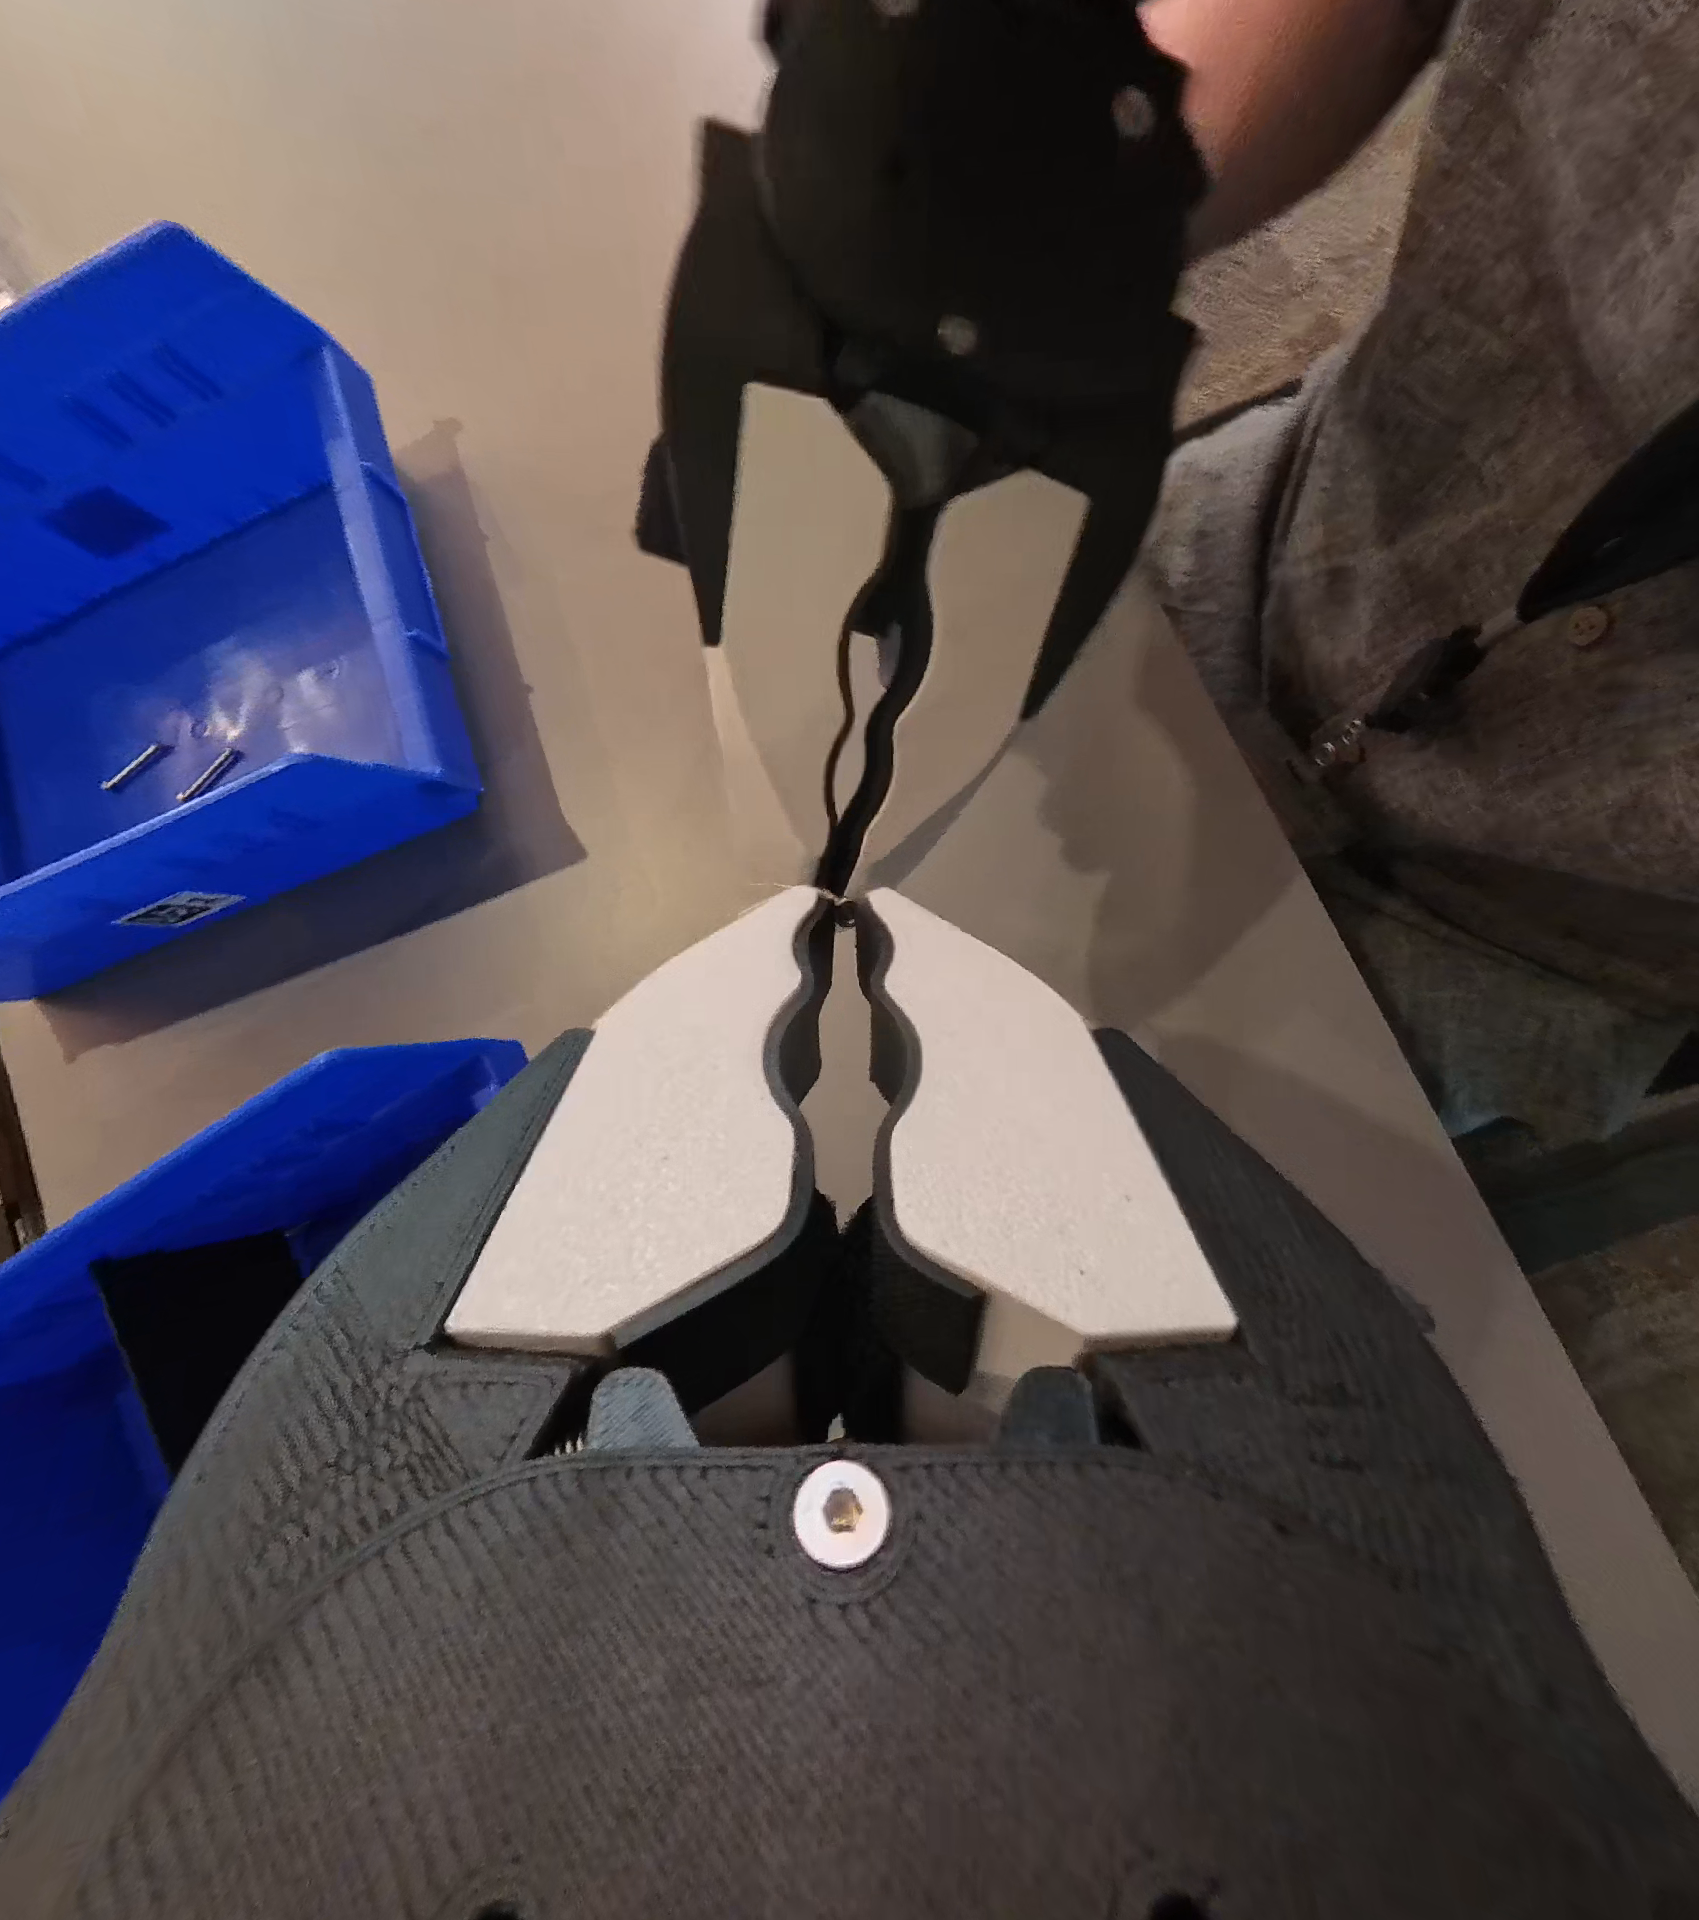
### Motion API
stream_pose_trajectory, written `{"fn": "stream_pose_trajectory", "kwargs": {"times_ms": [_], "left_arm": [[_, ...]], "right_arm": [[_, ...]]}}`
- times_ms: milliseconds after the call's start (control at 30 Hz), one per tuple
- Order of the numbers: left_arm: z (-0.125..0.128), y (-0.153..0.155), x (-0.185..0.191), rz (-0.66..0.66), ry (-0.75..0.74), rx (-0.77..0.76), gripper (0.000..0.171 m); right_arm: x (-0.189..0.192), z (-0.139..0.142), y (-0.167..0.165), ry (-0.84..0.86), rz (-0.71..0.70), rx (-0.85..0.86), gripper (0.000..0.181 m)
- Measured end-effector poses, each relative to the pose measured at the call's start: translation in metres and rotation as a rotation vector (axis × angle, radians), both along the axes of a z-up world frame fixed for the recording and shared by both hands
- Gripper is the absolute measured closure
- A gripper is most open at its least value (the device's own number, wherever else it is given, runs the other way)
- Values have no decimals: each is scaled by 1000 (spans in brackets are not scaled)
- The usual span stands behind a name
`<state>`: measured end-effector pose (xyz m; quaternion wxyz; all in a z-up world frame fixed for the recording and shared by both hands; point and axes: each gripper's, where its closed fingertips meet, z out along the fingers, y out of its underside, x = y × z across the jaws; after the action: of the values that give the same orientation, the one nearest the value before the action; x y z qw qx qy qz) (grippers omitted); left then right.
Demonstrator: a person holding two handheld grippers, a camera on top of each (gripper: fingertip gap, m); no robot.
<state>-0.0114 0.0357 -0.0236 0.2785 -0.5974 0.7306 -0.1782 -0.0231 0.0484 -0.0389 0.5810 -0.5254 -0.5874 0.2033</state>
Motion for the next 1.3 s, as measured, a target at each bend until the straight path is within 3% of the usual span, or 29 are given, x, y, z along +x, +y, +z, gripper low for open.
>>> {"fn": "stream_pose_trajectory", "kwargs": {"times_ms": [333,633,1300], "left_arm": [[1,-25,0,-255,158,-18,167],[8,-50,3,-400,177,-155,167],[11,-51,-2,-367,172,-95,166]], "right_arm": [[-2,-1,-38,1,538,-457,180],[2,7,-66,-22,851,-590,180],[-3,10,-69,-17,879,-637,179]]}}
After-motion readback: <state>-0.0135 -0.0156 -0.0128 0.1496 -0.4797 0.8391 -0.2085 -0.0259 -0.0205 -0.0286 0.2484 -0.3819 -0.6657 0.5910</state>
